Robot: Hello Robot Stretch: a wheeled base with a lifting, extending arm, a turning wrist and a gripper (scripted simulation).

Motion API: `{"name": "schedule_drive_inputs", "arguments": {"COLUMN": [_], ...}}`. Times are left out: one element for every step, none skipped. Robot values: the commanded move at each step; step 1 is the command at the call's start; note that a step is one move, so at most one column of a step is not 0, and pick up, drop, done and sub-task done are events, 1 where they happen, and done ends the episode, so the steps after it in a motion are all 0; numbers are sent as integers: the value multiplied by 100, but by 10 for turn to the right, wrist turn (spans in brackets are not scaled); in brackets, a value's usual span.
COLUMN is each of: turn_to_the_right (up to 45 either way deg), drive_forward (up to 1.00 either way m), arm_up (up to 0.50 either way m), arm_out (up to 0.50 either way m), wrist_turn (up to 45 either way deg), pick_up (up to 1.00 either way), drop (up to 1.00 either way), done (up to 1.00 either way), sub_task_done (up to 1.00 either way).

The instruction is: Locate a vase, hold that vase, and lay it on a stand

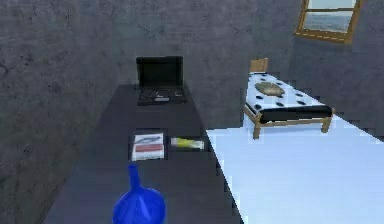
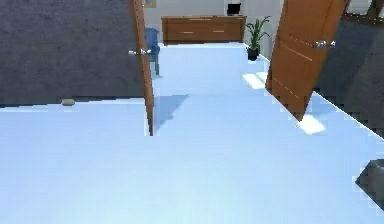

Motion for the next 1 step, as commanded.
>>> {"name": "schedule_drive_inputs", "arguments": {"turn_to_the_right": [-450], "drive_forward": [0], "arm_up": [0], "arm_out": [0], "wrist_turn": [0], "pick_up": [0], "drop": [0], "done": [0], "sub_task_done": [0]}}
